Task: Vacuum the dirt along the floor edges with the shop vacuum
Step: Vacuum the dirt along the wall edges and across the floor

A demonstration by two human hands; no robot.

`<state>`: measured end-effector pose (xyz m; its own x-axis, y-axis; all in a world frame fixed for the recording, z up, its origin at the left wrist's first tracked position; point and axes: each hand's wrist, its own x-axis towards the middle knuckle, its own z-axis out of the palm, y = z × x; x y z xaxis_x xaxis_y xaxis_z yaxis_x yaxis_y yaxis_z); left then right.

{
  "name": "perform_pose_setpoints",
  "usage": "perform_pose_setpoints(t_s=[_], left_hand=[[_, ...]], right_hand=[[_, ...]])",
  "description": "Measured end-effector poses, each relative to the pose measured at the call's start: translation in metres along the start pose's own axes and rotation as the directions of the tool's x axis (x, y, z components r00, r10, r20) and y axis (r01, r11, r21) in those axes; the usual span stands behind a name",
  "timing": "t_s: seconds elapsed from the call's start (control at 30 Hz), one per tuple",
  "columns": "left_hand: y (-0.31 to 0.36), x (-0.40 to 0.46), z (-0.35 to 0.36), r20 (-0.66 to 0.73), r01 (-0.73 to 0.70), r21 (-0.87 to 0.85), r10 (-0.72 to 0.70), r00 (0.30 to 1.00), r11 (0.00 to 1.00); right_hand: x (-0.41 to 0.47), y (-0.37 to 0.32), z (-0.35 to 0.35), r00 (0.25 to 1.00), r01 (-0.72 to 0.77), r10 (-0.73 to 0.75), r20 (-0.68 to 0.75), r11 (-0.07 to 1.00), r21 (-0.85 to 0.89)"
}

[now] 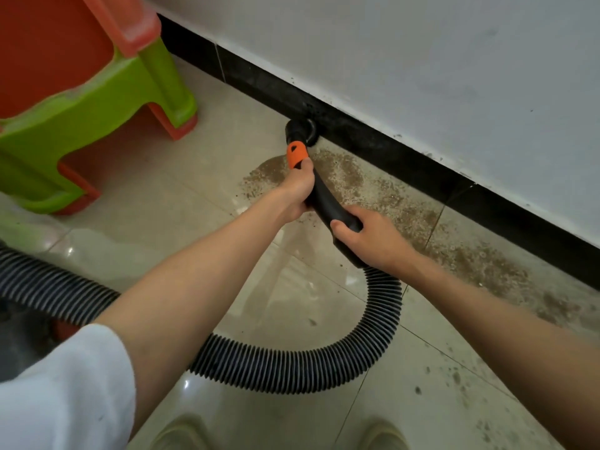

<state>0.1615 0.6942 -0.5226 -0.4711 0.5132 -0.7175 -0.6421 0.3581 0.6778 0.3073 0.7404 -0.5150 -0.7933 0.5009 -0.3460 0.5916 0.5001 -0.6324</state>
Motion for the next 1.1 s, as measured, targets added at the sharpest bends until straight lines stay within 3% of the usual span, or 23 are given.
perform_pose_setpoints(t_s=[0.17,0.37,0.67,0.87,1.1], left_hand=[[0.000,0.005,-0.013,-0.062,-0.014,0.040,0.017,0.998,0.999],[0.009,-0.005,-0.065,-0.240,-0.024,-0.074,0.006,0.971,0.997],[-0.069,-0.063,-0.113,-0.431,-0.025,-0.107,-0.024,0.902,0.994],[-0.090,-0.078,-0.119,-0.463,-0.002,-0.108,-0.048,0.885,0.994],[-0.075,-0.082,-0.123,-0.500,-0.076,-0.170,-0.019,0.866,0.983]], right_hand=[[0.007,-0.005,0.016,1.000,0.011,-0.012,0.008,1.000,0.028],[0.031,-0.044,0.037,0.988,0.106,-0.106,0.116,0.994,0.005],[-0.036,-0.051,0.069,0.912,0.182,-0.197,0.361,0.980,0.076],[-0.060,-0.053,0.076,0.905,0.180,-0.183,0.384,0.983,0.044],[-0.042,-0.064,0.072,0.879,0.199,-0.204,0.432,0.978,0.058]])
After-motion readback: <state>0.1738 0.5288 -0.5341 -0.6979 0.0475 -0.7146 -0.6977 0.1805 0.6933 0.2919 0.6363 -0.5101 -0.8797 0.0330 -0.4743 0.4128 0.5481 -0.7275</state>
